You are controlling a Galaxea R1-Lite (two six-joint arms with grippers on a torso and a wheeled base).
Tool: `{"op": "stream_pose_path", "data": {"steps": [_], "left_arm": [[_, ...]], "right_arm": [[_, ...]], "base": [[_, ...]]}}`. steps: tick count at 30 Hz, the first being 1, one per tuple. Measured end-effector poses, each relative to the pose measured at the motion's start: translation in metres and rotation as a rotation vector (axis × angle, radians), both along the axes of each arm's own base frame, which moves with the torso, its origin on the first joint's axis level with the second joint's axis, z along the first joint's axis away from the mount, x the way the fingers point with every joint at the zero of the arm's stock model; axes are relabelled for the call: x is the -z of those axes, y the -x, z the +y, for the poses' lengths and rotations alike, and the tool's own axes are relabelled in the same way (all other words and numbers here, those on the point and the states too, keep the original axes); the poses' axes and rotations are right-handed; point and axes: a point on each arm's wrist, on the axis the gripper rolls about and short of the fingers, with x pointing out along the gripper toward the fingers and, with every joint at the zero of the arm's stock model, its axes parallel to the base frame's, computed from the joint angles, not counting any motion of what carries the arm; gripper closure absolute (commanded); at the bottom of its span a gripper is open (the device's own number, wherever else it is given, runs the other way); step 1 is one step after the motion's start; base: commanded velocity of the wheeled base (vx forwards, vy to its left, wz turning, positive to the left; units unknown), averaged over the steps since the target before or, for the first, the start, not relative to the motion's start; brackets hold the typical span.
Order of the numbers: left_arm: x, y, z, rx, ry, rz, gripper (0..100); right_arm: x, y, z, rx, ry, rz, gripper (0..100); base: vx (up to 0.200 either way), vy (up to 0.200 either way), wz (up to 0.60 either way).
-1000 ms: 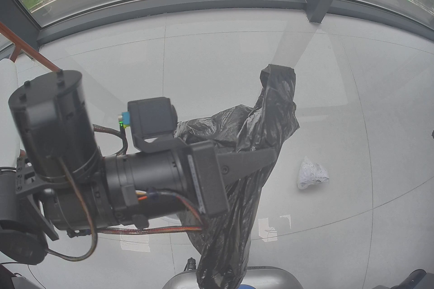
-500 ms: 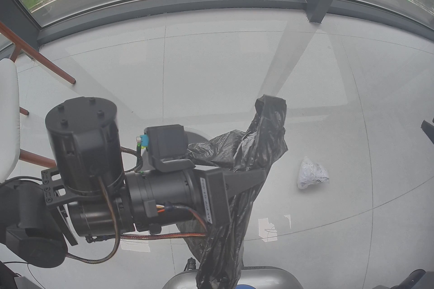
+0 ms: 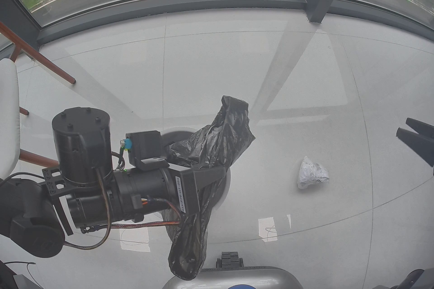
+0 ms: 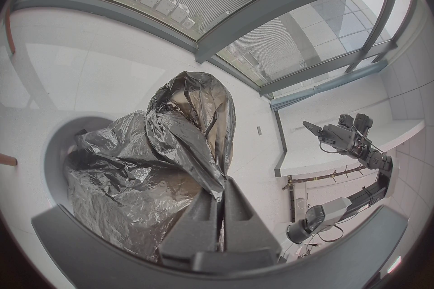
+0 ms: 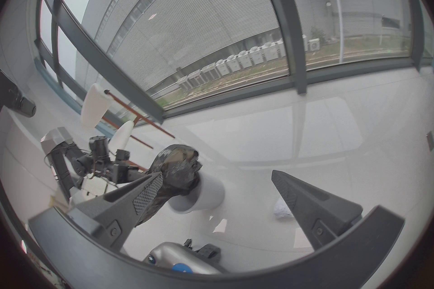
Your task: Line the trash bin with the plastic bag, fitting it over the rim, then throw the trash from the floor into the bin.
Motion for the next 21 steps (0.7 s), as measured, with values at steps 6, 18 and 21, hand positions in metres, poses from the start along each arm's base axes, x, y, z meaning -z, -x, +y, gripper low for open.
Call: {"op": "stream_pose_path", "data": {"steps": [6, 18, 21], "left_arm": [[0.002, -0.006, 0.006, -0.054, -0.042, -0.036, 100], [0.010, -0.013, 0.017, -0.148, -0.135, -0.097, 100], [0.014, -0.012, 0.019, -0.151, -0.148, -0.089, 100]], "right_arm": [[0.008, -0.008, 0.014, -0.137, 0.009, 0.062, 0], [0.027, -0.032, 0.044, -0.276, 0.045, 0.193, 0], [0.031, -0.036, 0.047, -0.279, 0.045, 0.222, 0]], "base": [[0.000, 0.000, 0.00], [0.000, 0.000, 0.00], [0.000, 0.133, 0.00]]}}
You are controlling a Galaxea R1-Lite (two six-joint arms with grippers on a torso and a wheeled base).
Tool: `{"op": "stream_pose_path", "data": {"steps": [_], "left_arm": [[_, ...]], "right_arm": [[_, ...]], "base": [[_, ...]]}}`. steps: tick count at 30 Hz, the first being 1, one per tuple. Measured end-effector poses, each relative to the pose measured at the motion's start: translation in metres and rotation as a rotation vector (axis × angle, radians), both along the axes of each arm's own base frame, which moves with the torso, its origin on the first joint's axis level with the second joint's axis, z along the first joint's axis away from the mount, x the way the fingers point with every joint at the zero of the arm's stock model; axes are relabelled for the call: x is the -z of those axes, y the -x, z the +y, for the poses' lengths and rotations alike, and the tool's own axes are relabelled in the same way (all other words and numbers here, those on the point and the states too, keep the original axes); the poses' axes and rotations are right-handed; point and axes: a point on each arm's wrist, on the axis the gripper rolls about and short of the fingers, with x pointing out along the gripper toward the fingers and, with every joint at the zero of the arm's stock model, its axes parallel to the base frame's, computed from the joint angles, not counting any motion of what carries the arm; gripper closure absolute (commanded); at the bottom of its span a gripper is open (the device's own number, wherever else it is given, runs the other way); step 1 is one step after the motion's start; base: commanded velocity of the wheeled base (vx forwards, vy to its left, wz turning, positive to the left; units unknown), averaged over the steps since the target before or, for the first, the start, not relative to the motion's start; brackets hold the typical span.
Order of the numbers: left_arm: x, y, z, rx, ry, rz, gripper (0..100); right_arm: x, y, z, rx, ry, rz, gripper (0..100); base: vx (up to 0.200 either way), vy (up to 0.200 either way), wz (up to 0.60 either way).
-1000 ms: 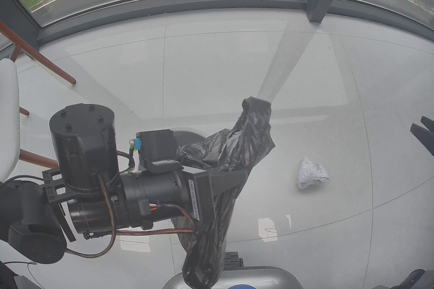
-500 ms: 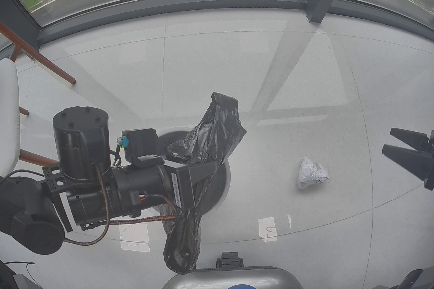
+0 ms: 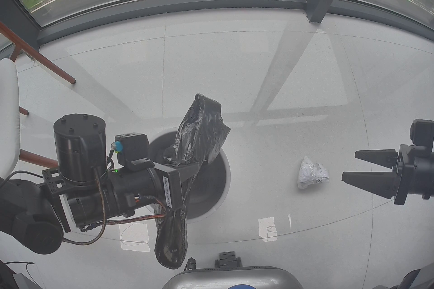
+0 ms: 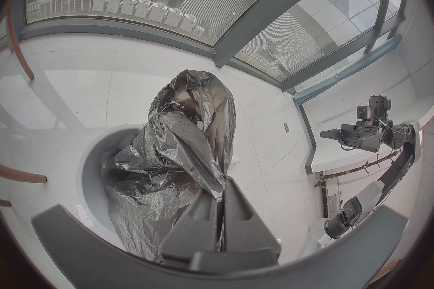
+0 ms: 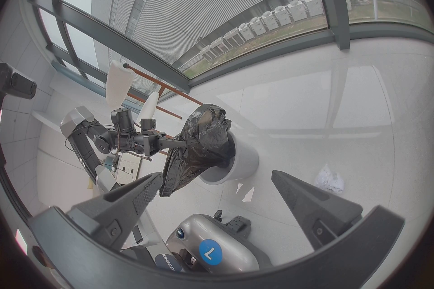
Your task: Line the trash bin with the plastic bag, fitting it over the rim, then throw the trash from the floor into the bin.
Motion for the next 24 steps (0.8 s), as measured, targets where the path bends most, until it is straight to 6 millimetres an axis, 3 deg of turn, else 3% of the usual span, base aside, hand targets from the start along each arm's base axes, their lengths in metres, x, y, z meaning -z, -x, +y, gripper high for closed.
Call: {"op": "stream_pose_path", "data": {"steps": [19, 24], "left_arm": [[0.007, 0.002, 0.001, 0.002, -0.015, 0.019, 100], [0.008, 0.003, 0.000, 0.010, -0.021, 0.022, 100]], "right_arm": [[0.015, 0.001, 0.010, -0.059, 0.031, 0.056, 0], [0.020, 0.006, 0.014, -0.095, 0.045, 0.067, 0]], "base": [[0.000, 0.200, 0.00], [0.000, 0.000, 0.00]]}}
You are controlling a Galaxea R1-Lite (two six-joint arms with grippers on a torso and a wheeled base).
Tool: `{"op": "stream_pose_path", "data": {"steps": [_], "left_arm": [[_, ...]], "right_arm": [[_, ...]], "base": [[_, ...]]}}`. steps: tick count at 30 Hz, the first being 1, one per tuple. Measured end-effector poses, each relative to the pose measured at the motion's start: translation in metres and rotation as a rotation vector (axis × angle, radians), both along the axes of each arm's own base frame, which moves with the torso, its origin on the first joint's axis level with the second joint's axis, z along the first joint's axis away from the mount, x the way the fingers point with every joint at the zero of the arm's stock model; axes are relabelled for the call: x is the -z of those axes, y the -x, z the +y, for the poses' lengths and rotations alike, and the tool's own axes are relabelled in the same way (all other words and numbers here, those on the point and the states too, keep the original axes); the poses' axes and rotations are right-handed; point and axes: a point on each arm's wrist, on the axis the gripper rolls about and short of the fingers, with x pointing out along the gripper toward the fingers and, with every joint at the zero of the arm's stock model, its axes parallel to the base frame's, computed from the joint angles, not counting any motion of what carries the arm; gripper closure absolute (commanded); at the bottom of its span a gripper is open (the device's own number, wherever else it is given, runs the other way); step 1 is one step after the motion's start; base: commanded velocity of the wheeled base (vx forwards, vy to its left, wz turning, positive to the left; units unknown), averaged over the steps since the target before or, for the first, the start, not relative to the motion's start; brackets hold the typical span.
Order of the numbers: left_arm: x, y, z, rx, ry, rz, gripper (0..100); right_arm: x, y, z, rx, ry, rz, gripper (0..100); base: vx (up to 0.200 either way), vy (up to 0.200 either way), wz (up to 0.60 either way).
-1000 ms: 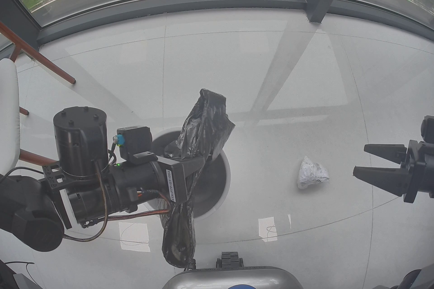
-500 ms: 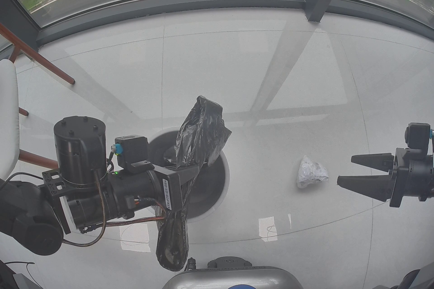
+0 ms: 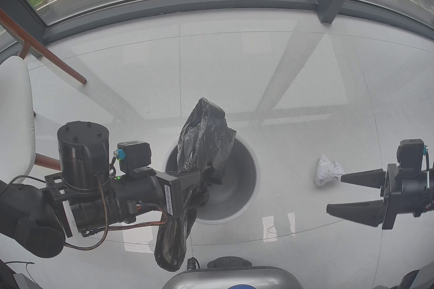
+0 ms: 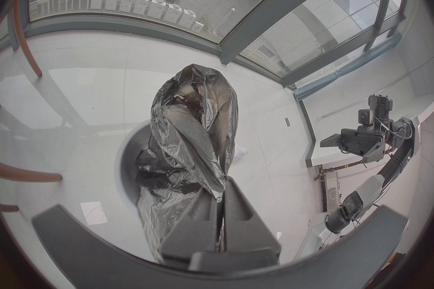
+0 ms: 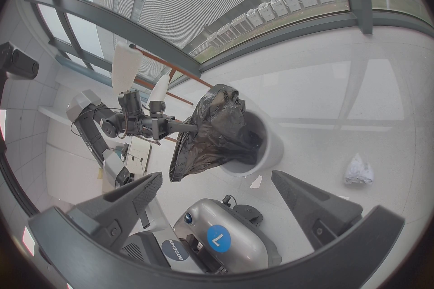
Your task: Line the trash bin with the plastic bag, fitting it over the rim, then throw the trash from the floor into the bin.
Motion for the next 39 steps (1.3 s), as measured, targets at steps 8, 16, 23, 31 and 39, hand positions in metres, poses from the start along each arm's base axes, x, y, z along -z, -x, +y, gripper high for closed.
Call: {"op": "stream_pose_path", "data": {"steps": [8, 16, 23, 31, 39], "left_arm": [[0.002, 0.004, -0.006, 0.025, -0.006, 0.005, 100], [0.003, 0.011, -0.024, 0.080, -0.012, 0.005, 100], [0.007, 0.010, -0.037, 0.101, -0.025, 0.014, 100], [0.010, 0.000, -0.049, 0.072, -0.037, 0.007, 100], [0.014, -0.009, -0.056, 0.038, -0.052, 0.007, 100]], "right_arm": [[0.002, 0.001, 0.006, 0.040, 0.040, -0.015, 0], [0.002, 0.000, 0.011, 0.039, 0.085, -0.039, 0], [0.004, 0.011, 0.024, -0.054, 0.094, -0.035, 0], [0.014, 0.014, 0.044, -0.082, 0.165, -0.019, 0], [0.019, -0.004, 0.067, 0.011, 0.245, -0.022, 0]], "base": [[0.000, 0.000, 0.00], [0.000, 0.000, 0.00], [0.000, 0.000, 0.00], [0.000, 0.000, 0.00], [0.000, 0.000, 0.00]]}}
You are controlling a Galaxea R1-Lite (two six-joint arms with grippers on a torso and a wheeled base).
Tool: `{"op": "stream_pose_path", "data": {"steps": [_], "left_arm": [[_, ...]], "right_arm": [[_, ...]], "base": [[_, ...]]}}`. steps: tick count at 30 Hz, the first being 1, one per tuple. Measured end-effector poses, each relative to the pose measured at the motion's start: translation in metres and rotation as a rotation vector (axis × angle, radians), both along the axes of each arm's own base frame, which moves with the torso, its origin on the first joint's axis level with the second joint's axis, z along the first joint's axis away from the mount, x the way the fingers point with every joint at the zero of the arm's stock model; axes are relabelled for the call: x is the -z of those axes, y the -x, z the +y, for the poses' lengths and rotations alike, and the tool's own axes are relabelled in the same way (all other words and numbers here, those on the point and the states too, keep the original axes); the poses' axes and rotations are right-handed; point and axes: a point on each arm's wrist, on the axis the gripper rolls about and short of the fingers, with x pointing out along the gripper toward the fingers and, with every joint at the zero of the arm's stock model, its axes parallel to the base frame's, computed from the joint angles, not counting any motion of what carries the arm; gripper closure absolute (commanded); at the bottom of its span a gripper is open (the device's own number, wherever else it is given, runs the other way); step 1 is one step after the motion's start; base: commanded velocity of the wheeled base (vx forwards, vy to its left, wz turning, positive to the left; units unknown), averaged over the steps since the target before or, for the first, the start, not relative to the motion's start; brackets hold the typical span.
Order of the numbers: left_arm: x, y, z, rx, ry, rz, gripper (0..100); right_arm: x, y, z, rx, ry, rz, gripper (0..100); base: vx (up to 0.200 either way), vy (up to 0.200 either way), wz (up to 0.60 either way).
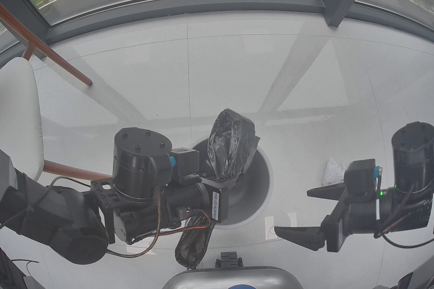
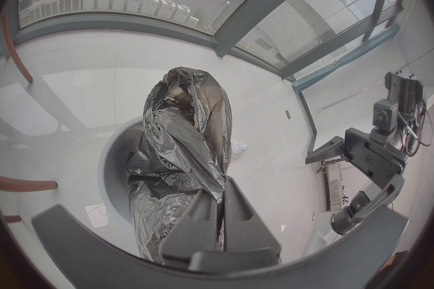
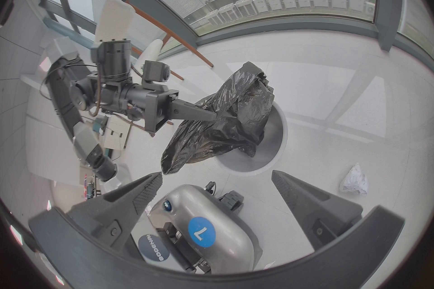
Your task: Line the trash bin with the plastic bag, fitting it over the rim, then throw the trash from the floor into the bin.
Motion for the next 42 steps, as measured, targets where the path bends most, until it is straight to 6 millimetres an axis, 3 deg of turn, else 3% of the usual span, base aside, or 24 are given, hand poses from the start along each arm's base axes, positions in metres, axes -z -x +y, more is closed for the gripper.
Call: {"op": "stream_pose_path", "data": {"steps": [14, 24, 42], "left_arm": [[-0.005, -0.020, -0.016, -0.059, 0.012, -0.035, 100], [-0.009, -0.025, -0.019, -0.067, 0.026, -0.049, 100], [-0.009, -0.029, -0.023, -0.067, 0.031, -0.053, 100]], "right_arm": [[0.003, -0.011, 0.045, 0.038, 0.013, 0.028, 0], [0.018, -0.008, 0.056, 0.023, 0.064, 0.052, 0], [0.043, -0.020, 0.085, 0.018, 0.131, 0.081, 0]], "base": [[0.000, 0.000, 0.00], [0.000, 0.000, 0.00], [0.000, 0.000, 0.00]]}}
